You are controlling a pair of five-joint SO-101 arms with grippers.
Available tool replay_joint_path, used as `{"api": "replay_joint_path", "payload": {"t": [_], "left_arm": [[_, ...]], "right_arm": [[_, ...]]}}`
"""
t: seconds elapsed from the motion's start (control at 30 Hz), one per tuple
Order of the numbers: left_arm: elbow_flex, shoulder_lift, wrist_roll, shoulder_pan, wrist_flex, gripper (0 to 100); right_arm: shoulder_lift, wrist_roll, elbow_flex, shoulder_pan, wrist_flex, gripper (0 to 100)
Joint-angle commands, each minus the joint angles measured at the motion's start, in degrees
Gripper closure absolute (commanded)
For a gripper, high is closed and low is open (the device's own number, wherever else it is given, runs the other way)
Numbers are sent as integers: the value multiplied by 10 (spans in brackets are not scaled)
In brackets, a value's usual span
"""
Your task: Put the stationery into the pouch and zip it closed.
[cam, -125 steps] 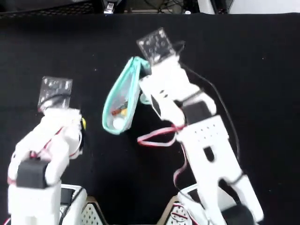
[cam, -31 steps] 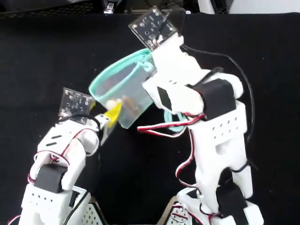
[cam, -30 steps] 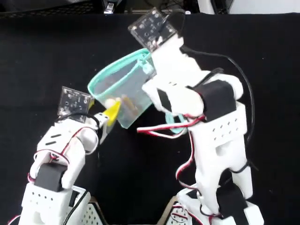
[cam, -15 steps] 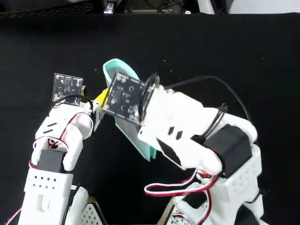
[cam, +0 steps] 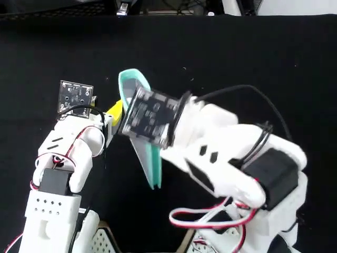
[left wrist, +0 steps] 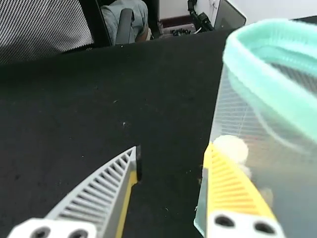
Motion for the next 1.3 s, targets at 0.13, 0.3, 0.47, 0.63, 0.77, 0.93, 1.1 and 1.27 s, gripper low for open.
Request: {"api": "replay_joint_path", "payload": {"t": [0.13, 0.3, 0.47, 0.63, 0.77, 0.93, 1.1, 1.27], "left_arm": [[-84, -3, 4, 49, 131, 773], [-166, -25, 18, 92, 237, 771], [-160, -105, 40, 152, 257, 768], [-108, -196, 40, 184, 258, 768], [-65, -257, 37, 188, 245, 768], [-42, -292, 40, 218, 241, 759], [-61, -294, 40, 284, 241, 754], [-84, -291, 40, 321, 236, 754]], "right_arm": [[11, -1, 92, 84, -94, 986], [11, -3, 180, 83, -141, 986], [7, -55, 203, 39, -161, 986], [-29, -97, 201, -30, -195, 986], [-42, -126, 204, -33, -222, 986], [-31, -126, 205, -33, -226, 986], [2, -126, 204, -33, -226, 986], [10, -123, 202, -32, -226, 986]]}}
